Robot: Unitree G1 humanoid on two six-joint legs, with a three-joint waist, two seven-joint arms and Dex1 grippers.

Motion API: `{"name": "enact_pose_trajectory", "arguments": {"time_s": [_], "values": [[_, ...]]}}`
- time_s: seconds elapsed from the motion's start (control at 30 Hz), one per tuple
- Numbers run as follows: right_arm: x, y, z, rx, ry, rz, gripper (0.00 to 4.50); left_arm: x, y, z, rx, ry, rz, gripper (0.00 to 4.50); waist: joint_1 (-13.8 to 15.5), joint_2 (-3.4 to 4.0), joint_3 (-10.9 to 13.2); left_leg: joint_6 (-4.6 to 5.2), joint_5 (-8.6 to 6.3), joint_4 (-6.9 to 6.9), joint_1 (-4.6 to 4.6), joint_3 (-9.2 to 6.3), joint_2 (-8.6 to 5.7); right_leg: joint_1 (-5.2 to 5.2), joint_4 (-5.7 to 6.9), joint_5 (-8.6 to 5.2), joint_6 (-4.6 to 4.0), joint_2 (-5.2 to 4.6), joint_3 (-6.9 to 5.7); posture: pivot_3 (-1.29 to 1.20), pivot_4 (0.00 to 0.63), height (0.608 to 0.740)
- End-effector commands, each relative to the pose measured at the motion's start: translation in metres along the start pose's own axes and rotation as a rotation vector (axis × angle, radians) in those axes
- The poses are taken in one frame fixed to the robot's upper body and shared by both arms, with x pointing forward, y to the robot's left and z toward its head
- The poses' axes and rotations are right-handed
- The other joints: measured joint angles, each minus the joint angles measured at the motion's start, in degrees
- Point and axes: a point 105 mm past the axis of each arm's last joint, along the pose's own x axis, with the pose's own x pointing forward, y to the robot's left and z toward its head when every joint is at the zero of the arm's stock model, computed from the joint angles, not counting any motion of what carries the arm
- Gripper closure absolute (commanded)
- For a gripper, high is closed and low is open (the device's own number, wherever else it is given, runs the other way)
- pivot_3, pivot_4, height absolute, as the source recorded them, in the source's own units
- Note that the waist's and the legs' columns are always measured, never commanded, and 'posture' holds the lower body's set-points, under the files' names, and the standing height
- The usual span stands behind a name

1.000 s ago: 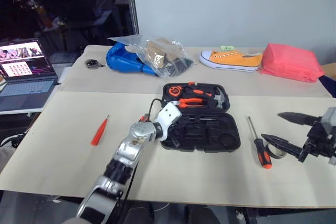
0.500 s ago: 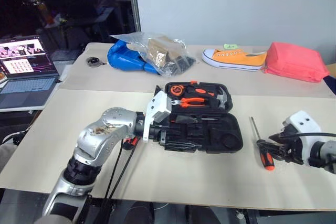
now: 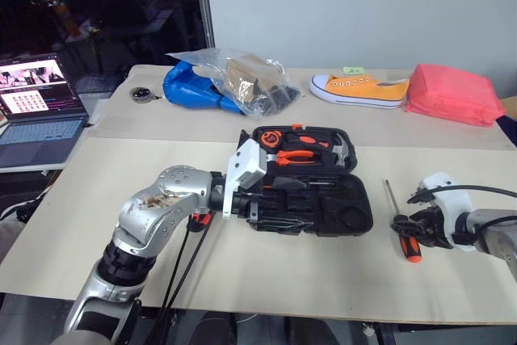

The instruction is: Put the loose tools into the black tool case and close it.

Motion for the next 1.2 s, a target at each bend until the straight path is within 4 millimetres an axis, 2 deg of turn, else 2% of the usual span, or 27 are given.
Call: {"name": "enact_pose_trajectory", "arguments": {"time_s": [0.03,0.07,0.1,0.23,0.3,0.4,0.47,0.53,0.7,0.83,0.93,1.2], "values": [[-0.012,-0.013,0.001,0.003,-0.004,-0.056,3.44,0.001,-0.006,0.011,0.078,-0.018,-0.021,0.44,0.14,0.01,-0.01,0.00,0.00,0.00,-0.01,0.00,-0.01,0.00,-0.01,0.00,0.00,-0.01,0.00,0.00,0.150,0.740],[-0.018,-0.016,0.005,0.005,-0.034,-0.070,3.74,0.001,-0.005,0.011,0.080,-0.020,-0.012,0.44,0.17,0.01,-0.01,0.00,0.00,0.00,-0.01,0.00,0.00,0.00,-0.02,0.00,0.00,-0.02,0.00,0.00,0.150,0.740],[-0.022,-0.017,0.009,0.005,-0.055,-0.078,3.84,0.000,-0.004,0.010,0.080,-0.022,-0.005,0.44,0.22,0.03,-0.02,0.00,0.00,0.00,-0.02,0.00,0.00,0.00,-0.03,0.00,0.00,-0.02,-0.01,0.00,0.150,0.740],[-0.055,-0.016,0.037,-0.007,-0.215,-0.068,3.84,-0.010,-0.001,0.009,0.102,-0.033,0.045,0.44,0.01,0.05,0.01,0.02,-0.01,-0.01,-0.08,0.00,0.00,-0.05,-0.04,0.00,0.00,-0.05,-0.01,0.00,0.150,0.740],[-0.068,-0.010,0.058,-0.067,-0.310,-0.047,3.84,-0.021,0.011,0.014,0.147,-0.064,0.168,0.44,-0.40,0.03,0.02,0.03,-0.02,-0.04,-0.06,0.01,0.02,-0.05,-0.02,0.00,0.00,0.00,0.03,0.00,0.150,0.740],[-0.073,0.015,0.093,-0.212,-0.419,0.050,3.84,-0.040,0.012,0.021,0.142,-0.123,0.205,0.44,-1.27,-0.03,0.08,0.03,-0.02,-0.04,0.02,-0.02,0.10,-0.05,0.07,0.02,-0.03,0.08,0.02,0.00,0.150,0.740],[-0.061,0.039,0.115,-0.369,-0.452,0.128,3.84,-0.060,0.005,0.018,0.091,-0.096,0.189,0.44,-2.01,-0.06,0.10,0.03,-0.01,-0.04,0.12,-0.01,0.15,-0.03,0.10,0.05,-0.08,0.13,0.02,0.00,0.150,0.740],[-0.044,0.058,0.128,-0.508,-0.449,0.189,3.84,-0.078,-0.001,0.016,0.042,-0.082,0.207,0.44,-2.95,-0.10,0.14,0.03,-0.01,-0.14,0.29,-0.01,0.16,0.00,0.12,0.05,-0.13,0.19,0.14,0.00,0.150,0.740],[0.005,0.082,0.142,-0.758,-0.375,0.289,3.84,-0.110,-0.021,0.007,-0.003,-0.030,0.279,0.44,-2.88,-0.37,0.31,0.11,0.04,-0.35,0.35,0.09,0.26,-0.10,0.05,0.00,-0.25,0.08,0.18,0.00,0.150,0.740],[0.019,0.097,0.149,-0.881,-0.331,0.388,3.84,-0.120,-0.035,-0.002,-0.031,0.001,0.349,0.44,-1.82,-0.34,0.33,0.16,-0.06,-0.36,-0.03,0.09,0.11,-0.42,0.03,0.16,-0.54,-0.24,0.07,0.00,0.150,0.740],[0.023,0.102,0.147,-0.991,-0.294,0.438,3.84,-0.123,-0.040,-0.004,-0.032,0.011,0.386,0.44,-0.97,-0.33,0.33,0.13,-0.20,-0.37,-0.18,0.04,0.10,-0.50,-0.03,0.14,-0.53,-0.38,-0.11,0.00,0.150,0.740],[0.033,0.088,0.134,-1.154,-0.213,0.482,3.84,-0.121,-0.045,-0.006,-0.034,0.000,0.416,0.44,-0.67,-0.32,0.34,0.11,-0.22,-0.35,0.23,0.13,0.04,-0.11,-0.03,0.13,-0.56,-0.75,-0.34,0.00,0.150,0.740]]}}
